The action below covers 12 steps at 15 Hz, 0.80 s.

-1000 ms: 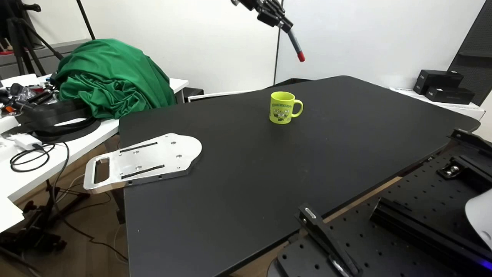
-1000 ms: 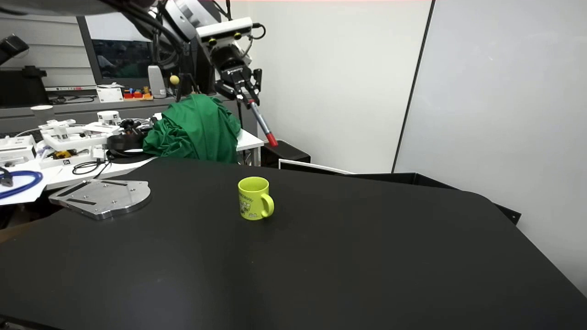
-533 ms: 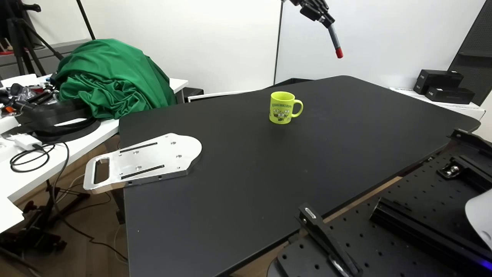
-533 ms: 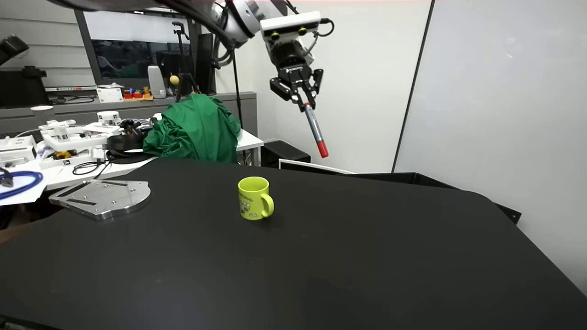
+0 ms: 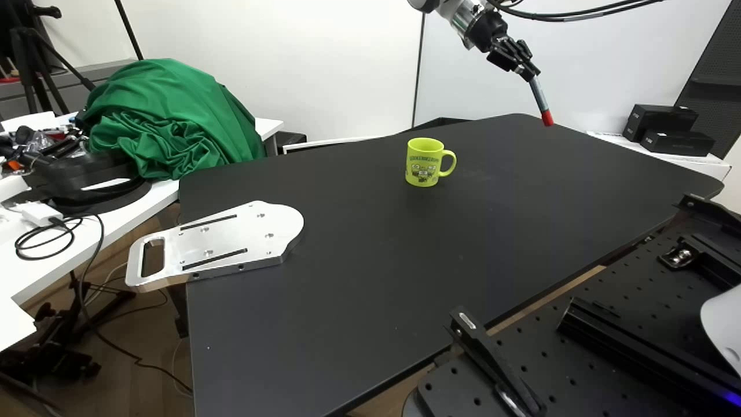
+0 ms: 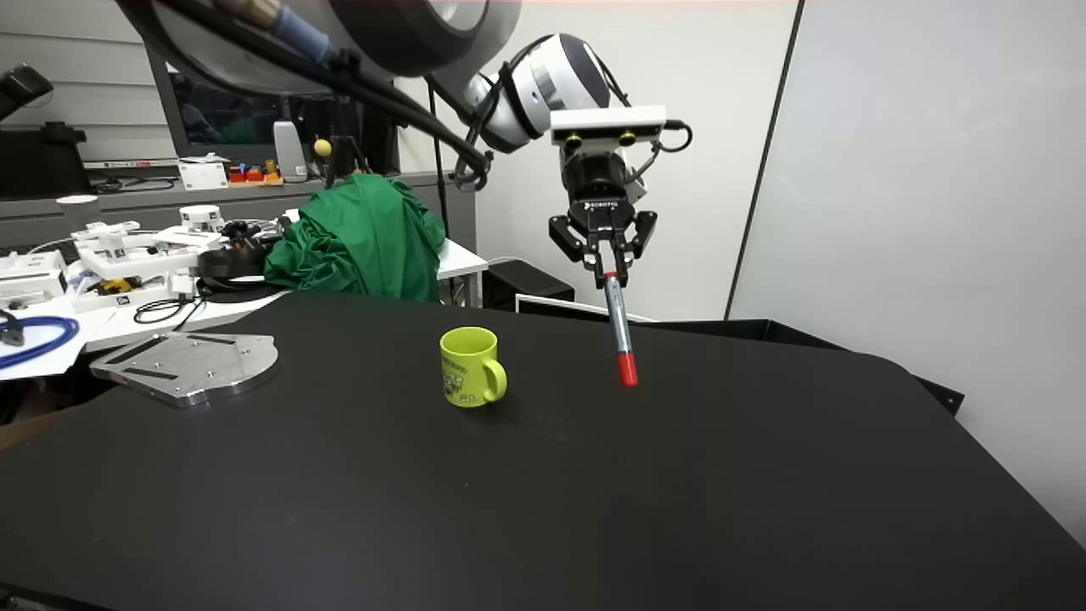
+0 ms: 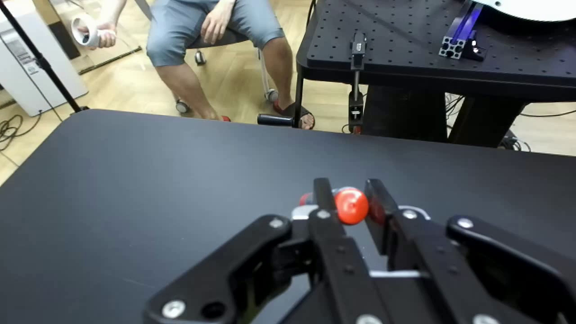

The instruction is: Pick the marker from the cup and put it on the table

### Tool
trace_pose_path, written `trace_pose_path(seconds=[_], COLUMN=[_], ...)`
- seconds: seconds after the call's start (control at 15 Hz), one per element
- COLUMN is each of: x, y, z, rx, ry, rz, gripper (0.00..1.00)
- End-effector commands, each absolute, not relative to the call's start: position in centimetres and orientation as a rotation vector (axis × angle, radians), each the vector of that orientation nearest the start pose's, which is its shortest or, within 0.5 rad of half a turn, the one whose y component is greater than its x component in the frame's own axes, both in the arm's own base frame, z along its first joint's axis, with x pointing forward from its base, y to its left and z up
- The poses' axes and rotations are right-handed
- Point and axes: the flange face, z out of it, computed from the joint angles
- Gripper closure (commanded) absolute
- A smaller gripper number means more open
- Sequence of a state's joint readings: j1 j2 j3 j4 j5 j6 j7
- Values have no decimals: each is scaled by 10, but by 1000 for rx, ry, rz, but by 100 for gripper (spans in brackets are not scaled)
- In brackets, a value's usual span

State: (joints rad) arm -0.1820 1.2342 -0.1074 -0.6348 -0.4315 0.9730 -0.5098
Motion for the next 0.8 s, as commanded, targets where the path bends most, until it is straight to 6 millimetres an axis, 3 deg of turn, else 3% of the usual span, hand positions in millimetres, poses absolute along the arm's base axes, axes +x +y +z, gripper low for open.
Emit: trace_pose_path(seconds=[0.0,0.73], x=[651,627], y=[-227,-248], z=[181,88], rx=[-2829,-2721], ry=[-172,-179], rz=[1637,1597], gripper=[94,94])
